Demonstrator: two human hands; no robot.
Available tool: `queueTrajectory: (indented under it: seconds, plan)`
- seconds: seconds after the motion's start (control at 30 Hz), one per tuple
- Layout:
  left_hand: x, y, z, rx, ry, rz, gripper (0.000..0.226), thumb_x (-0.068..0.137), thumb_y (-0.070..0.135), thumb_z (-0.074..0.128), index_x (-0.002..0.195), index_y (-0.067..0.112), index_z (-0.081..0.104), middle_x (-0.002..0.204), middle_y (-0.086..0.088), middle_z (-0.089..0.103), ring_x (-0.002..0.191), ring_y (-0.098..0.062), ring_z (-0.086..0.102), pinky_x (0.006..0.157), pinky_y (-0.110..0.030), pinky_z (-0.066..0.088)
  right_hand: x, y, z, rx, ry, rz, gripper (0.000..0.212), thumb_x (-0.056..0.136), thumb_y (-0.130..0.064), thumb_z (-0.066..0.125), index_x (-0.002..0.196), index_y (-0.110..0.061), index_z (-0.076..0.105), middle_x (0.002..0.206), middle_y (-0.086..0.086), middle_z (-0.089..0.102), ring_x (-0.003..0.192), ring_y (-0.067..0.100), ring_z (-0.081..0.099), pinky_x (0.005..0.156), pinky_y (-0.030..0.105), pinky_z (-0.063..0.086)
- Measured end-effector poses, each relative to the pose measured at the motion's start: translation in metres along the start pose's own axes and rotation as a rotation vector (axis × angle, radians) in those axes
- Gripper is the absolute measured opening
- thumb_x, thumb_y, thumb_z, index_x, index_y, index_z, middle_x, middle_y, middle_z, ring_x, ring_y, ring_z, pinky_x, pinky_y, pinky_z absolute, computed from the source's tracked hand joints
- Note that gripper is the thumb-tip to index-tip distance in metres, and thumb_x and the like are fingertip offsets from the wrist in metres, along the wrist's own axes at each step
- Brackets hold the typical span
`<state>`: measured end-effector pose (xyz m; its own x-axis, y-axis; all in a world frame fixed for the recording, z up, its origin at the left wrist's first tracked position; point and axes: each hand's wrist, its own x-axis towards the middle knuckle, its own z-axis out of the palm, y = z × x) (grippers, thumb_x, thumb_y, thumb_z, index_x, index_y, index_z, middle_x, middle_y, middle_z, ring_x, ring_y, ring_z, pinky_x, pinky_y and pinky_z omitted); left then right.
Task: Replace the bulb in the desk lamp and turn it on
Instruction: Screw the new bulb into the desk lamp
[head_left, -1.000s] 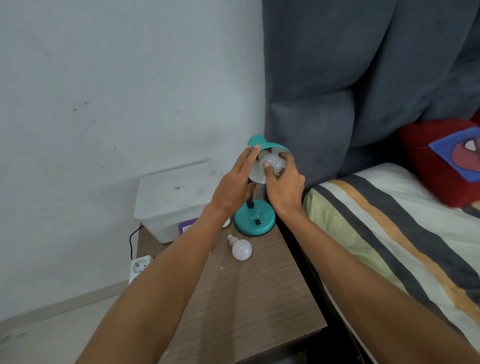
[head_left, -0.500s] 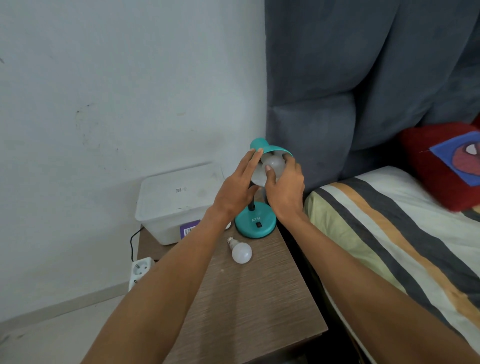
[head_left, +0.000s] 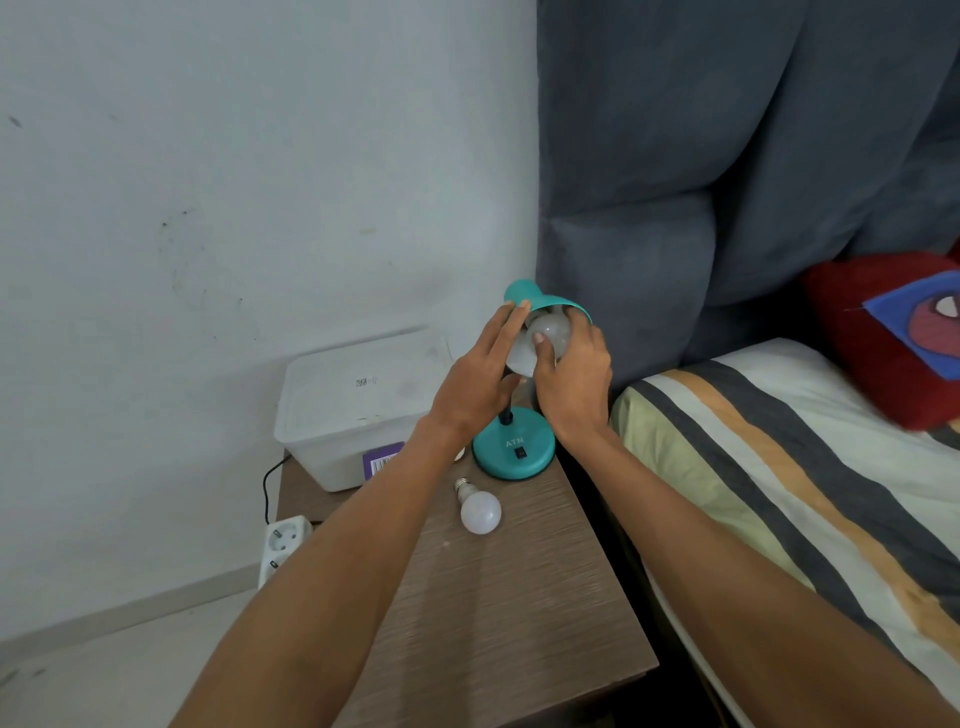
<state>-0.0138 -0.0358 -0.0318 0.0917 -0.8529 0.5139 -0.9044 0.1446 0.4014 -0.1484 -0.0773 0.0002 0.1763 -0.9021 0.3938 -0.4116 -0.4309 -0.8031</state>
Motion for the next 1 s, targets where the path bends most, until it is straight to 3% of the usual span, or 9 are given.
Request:
queueTrajectory:
  seconds: [0.13,0.27,0.33,0.47,0.53,0.67,0.83,0.93,1.0]
  plan:
    - [-0.0015,-0.0009,-0.001,-0.008,-0.002,-0.001,0.092,0.088,0.002,0.073,0.161,0.021,0.021,0.165,-0.01,0.029,0.124,-0.038,0.06,0.095,-0.044,0.058,0.0013,0.0073,0.0022,-0.099,-0.072,-0.07,0.059,0.087,-0.024,0.075,0.138,-0.011,0.049,0.131,0.011,0.06,0.115,0.028,0.062,0.096,0.036,0.05]
    - [-0.0004,-0.001,-0.0011,-0.011,0.001,-0.006,0.088,0.091,0.008,0.073,0.161,0.022,0.02,0.166,-0.01,0.028,0.135,-0.036,0.053,0.1,-0.044,0.055,0.0066,0.0038,-0.0004,0.023,-0.074,0.141,0.045,0.095,-0.038,0.063,0.128,-0.009,0.058,0.113,0.012,0.07,0.103,0.028,0.067,0.076,0.019,0.042]
    - [0.0006,-0.0005,-0.0003,-0.008,0.0,0.0,0.089,0.091,0.008,0.073,0.161,0.023,0.02,0.166,-0.009,0.029,0.134,-0.035,0.054,0.099,-0.045,0.056,0.0044,-0.0004,-0.0009,0.04,-0.046,0.121,0.046,0.097,-0.035,0.061,0.133,-0.008,0.053,0.122,0.013,0.066,0.11,0.028,0.064,0.083,0.023,0.045]
    - [-0.0009,0.0,-0.0002,-0.008,-0.002,-0.015,0.094,0.087,-0.001,0.072,0.16,0.024,0.018,0.166,-0.008,0.028,0.122,-0.039,0.061,0.094,-0.047,0.059,-0.0031,0.0028,0.0015,-0.103,-0.075,-0.127,0.057,0.089,-0.019,0.072,0.14,-0.014,0.046,0.14,0.01,0.049,0.121,0.027,0.056,0.099,0.035,0.047]
    - [-0.0013,-0.0002,-0.001,-0.015,-0.001,-0.008,0.091,0.089,0.003,0.072,0.16,0.024,0.019,0.166,-0.009,0.028,0.127,-0.038,0.058,0.096,-0.048,0.058,-0.0012,0.0061,0.0011,-0.091,-0.083,-0.102,0.057,0.088,-0.016,0.073,0.138,-0.014,0.048,0.135,0.01,0.054,0.117,0.028,0.06,0.096,0.033,0.048]
    - [0.0,0.0001,-0.0025,-0.033,0.007,-0.009,0.085,0.094,0.01,0.07,0.16,0.025,0.019,0.166,-0.008,0.027,0.135,-0.035,0.052,0.1,-0.047,0.055,0.0042,0.0035,0.0012,0.026,-0.062,0.12,0.047,0.095,-0.036,0.062,0.133,-0.009,0.053,0.114,0.013,0.069,0.104,0.03,0.066,0.078,0.022,0.041]
    - [-0.0004,0.0013,-0.0009,-0.023,0.008,0.003,0.091,0.09,0.001,0.07,0.159,0.026,0.018,0.166,-0.01,0.029,0.125,-0.039,0.059,0.094,-0.048,0.059,-0.001,-0.0018,0.0016,-0.073,-0.027,-0.071,0.049,0.097,-0.026,0.06,0.141,-0.011,0.045,0.138,0.013,0.049,0.119,0.028,0.056,0.097,0.035,0.046]
    - [-0.0005,0.0012,-0.0013,-0.03,0.007,-0.01,0.092,0.089,-0.001,0.07,0.159,0.026,0.018,0.166,-0.008,0.028,0.125,-0.038,0.059,0.093,-0.049,0.059,0.0,0.0033,0.0037,-0.142,-0.095,-0.112,0.055,0.092,-0.019,0.067,0.141,-0.012,0.044,0.139,0.012,0.049,0.117,0.032,0.058,0.097,0.041,0.049]
    - [-0.0009,0.0014,-0.0008,-0.033,0.002,-0.005,0.087,0.092,0.005,0.07,0.16,0.023,0.02,0.166,-0.01,0.028,0.133,-0.037,0.054,0.099,-0.048,0.056,0.0023,0.0041,0.0019,-0.059,-0.094,-0.006,0.048,0.094,-0.024,0.064,0.136,-0.009,0.048,0.128,0.015,0.06,0.11,0.034,0.063,0.089,0.035,0.051]
